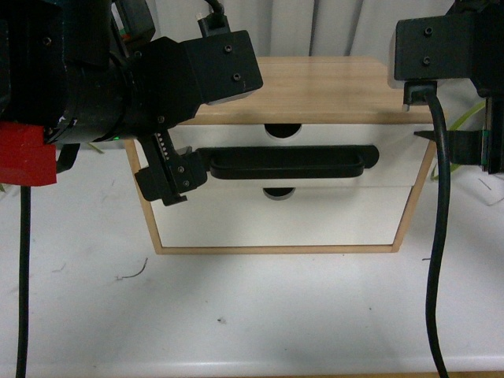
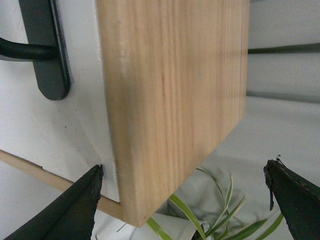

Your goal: Close drawer sideways

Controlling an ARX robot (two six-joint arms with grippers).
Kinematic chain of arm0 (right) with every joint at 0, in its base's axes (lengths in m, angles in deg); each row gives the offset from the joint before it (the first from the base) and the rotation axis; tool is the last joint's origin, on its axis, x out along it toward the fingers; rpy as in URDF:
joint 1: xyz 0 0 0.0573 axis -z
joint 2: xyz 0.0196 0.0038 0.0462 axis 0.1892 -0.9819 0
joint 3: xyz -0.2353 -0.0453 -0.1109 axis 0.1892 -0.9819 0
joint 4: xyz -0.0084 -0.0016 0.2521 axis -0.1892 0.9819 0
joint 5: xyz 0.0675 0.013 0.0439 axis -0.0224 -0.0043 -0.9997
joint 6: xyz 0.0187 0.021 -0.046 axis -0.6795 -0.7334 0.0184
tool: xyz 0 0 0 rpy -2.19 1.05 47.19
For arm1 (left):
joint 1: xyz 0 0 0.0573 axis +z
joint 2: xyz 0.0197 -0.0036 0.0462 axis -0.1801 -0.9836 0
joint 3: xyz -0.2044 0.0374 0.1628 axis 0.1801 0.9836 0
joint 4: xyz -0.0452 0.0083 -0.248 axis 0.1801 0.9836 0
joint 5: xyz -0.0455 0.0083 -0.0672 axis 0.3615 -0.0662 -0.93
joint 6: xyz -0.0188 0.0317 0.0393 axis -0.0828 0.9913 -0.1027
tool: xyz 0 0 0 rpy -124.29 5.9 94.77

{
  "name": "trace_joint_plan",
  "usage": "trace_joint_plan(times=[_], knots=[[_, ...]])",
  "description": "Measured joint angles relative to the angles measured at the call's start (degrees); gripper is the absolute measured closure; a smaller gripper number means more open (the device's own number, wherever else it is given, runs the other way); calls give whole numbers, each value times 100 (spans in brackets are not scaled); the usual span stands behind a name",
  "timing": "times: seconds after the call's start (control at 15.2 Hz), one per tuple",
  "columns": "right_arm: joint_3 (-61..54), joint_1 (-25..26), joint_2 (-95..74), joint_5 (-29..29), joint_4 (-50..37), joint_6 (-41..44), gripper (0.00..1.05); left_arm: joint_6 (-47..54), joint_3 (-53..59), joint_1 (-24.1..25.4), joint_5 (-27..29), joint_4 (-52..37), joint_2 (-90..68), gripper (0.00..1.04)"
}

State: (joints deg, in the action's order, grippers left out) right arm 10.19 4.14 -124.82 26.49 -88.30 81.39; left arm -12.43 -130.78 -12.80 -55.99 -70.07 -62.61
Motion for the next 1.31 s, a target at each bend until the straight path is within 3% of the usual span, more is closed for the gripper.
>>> trace_joint_plan(times=[0.2,0.33,0.59,0.85,0.99,1.18,1.25,1.31], knots=[[4,2,-17,0,-90,-138,6,46,-26,-4,17,-74,-17,7],[-238,-50,138,24,-341,-562,6,-245,105,-120,-210,411,289,7],[-1290,-151,1488,-61,-949,-2549,6,-1985,544,107,-667,855,1812,7],[-2555,398,3152,-262,-925,-6061,6,-4916,1397,1303,-1128,1864,3742,7],[-3272,706,4321,-520,-686,-7792,6,-5812,2144,1794,-1412,2345,4828,7],[-3877,1202,5635,-704,-175,-9047,6,-6398,2872,2809,-1720,3272,6242,7],[-4072,1141,6113,-232,-494,-9095,12,-6531,2962,3067,-1690,3556,6677,7],[-4350,723,6684,520,-483,-8856,24,-6537,3112,3322,-1757,3333,7062,9]])
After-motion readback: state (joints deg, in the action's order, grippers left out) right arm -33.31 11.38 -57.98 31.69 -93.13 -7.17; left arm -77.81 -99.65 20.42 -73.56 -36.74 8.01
